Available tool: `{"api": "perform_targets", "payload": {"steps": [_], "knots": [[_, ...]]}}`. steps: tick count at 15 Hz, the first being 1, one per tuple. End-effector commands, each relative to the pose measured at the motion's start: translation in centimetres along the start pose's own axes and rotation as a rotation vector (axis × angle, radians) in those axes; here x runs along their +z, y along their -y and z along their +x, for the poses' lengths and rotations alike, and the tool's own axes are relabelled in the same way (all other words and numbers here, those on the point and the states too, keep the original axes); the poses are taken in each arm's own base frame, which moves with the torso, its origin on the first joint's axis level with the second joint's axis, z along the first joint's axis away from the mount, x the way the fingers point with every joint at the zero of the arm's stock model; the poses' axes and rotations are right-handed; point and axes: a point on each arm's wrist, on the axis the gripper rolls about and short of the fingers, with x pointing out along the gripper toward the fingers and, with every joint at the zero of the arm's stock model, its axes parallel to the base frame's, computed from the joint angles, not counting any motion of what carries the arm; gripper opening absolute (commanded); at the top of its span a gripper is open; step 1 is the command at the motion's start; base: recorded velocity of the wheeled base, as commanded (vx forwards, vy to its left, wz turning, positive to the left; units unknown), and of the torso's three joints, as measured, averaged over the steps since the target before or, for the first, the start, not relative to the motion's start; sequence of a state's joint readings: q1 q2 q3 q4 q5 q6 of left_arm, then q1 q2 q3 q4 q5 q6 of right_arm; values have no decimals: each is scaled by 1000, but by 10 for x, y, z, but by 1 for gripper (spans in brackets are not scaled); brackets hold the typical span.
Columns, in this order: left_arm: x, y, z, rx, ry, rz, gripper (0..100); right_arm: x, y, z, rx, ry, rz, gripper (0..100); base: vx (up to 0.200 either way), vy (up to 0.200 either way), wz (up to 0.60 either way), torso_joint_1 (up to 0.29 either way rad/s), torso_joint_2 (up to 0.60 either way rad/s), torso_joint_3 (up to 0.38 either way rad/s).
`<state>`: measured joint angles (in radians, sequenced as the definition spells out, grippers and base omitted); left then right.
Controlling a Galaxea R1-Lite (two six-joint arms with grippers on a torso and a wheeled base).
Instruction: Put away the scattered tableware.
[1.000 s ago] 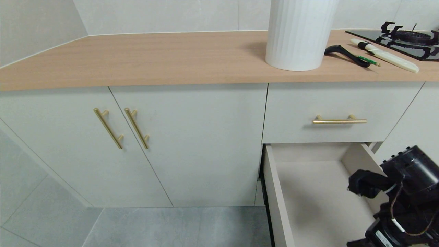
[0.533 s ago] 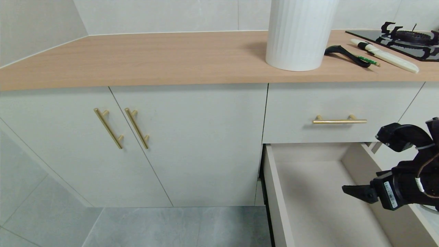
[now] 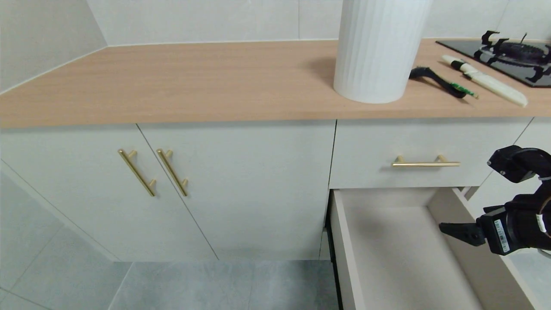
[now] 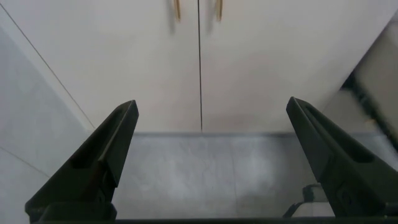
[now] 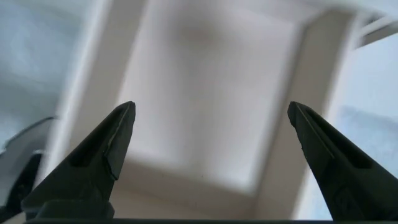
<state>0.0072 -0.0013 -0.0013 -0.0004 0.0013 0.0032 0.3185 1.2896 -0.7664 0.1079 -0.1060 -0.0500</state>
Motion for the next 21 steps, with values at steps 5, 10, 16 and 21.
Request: {"api": "perform_targets", "payload": {"steps": [5, 10, 16, 21], "knots": [[0, 0, 0, 1, -1, 0, 100, 0, 0, -4, 2, 11, 0, 100, 0, 0, 0, 107, -550, -254], [0, 0, 0, 1, -1, 0, 100, 1, 1, -7, -1, 28, 2, 100, 0, 0, 0, 279, -417, -231], [0, 0, 0, 1, -1, 0, 100, 77, 31, -11, -115, 234, 96, 100, 0, 0, 0, 22, -37, -19], [0, 0, 0, 1, -1, 0, 100, 130, 62, 43, -187, 197, 159, 100, 0, 0, 0, 0, 0, 0]]}}
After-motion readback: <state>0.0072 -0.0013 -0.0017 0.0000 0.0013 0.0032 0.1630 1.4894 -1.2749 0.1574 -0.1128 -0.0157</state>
